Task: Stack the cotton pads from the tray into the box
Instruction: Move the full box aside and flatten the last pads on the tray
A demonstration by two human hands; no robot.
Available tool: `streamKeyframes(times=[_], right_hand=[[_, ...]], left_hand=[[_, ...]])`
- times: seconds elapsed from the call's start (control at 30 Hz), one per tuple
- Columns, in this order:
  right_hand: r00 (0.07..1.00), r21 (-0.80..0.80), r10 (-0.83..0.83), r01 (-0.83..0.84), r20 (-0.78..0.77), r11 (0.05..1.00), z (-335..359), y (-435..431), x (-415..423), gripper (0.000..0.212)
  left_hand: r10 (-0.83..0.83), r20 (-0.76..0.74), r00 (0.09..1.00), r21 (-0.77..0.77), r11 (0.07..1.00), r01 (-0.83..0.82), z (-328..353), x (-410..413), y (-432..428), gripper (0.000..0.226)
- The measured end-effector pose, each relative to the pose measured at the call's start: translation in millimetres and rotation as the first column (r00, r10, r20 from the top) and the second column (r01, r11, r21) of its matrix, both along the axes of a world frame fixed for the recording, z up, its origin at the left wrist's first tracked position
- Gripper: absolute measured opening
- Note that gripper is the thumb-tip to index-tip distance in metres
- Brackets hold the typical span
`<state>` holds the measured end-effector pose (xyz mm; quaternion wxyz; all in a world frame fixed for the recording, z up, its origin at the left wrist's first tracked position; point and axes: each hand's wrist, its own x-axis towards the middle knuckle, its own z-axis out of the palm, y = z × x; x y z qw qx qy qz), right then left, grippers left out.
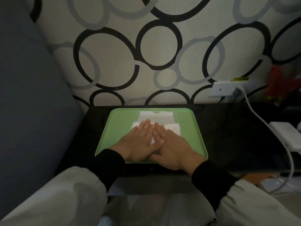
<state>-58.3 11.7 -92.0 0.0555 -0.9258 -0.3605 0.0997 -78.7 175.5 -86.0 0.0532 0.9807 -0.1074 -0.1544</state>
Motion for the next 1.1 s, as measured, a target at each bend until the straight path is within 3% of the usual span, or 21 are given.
streamKeyframes(times=[0.13,0.2,0.23,0.3,0.33,0.4,0.5,0.6,0.7,0.87,1.1], right_hand=[[0.997,0.052,0.008,-0.004,-0.077,0.999,6.6,1.5,2.9,0.094],[0.991,0.146,0.028,-0.009,-0.131,0.989,16.8,-2.7,3.9,0.087],[0.99,0.239,0.006,0.029,-0.144,0.97,22.0,-7.3,5.2,0.081],[0.987,0.473,-0.098,0.149,-0.13,0.868,28.6,-21.5,10.2,0.057],[0.977,0.561,-0.17,0.212,-0.127,0.8,28.0,-31.1,13.9,0.044],[0.924,0.654,-0.331,0.373,-0.193,0.658,20.5,-49.8,23.5,0.027],[0.767,0.605,-0.465,0.638,-0.443,0.476,4.3,-68.2,40.3,0.018],[0.665,0.468,-0.442,0.742,-0.602,0.48,-5.0,-70.0,51.3,0.027],[0.635,0.451,-0.377,0.759,-0.675,0.47,-5.6,-62.8,57.1,0.028],[0.614,0.493,-0.261,0.77,-0.745,0.405,-10.1,-51.1,56.7,0.027],[0.695,0.61,-0.263,0.716,-0.669,0.341,-6.2,-48.1,54.6,0.028]], left_hand=[[0.04,0.026,0.999,-0.077,0.996,-0.037,-2.7,-2.4,2.0,0.086],[0.057,0.042,0.998,-0.208,0.977,-0.047,-4.1,-5.8,5.9,0.076],[0.091,0.043,0.995,-0.346,0.936,-0.071,-3.3,-6.4,9.4,0.071],[0.27,0.056,0.961,-0.685,0.711,-0.16,2.5,-5.1,20.8,0.057],[0.389,0.097,0.916,-0.78,0.601,-0.173,0.7,-1.4,31.4,0.047],[0.604,0.108,0.79,-0.829,0.494,-0.264,-6.3,7.6,56.1,0.027],[0.699,-0.191,0.69,-0.816,0.277,-0.507,-18.9,15.7,77.7,0.017],[0.63,-0.427,0.649,-0.79,0.089,-0.606,-16.5,18.6,73.0,0.024],[0.554,-0.502,0.664,-0.789,0.022,-0.615,-13.2,26.8,65.6,0.027],[0.508,-0.494,0.706,-0.822,-0.007,-0.57,-17.8,32.3,58.3,0.017],[0.505,-0.473,0.722,-0.857,-0.075,-0.509,-11.3,30.0,58.8,0.028]])
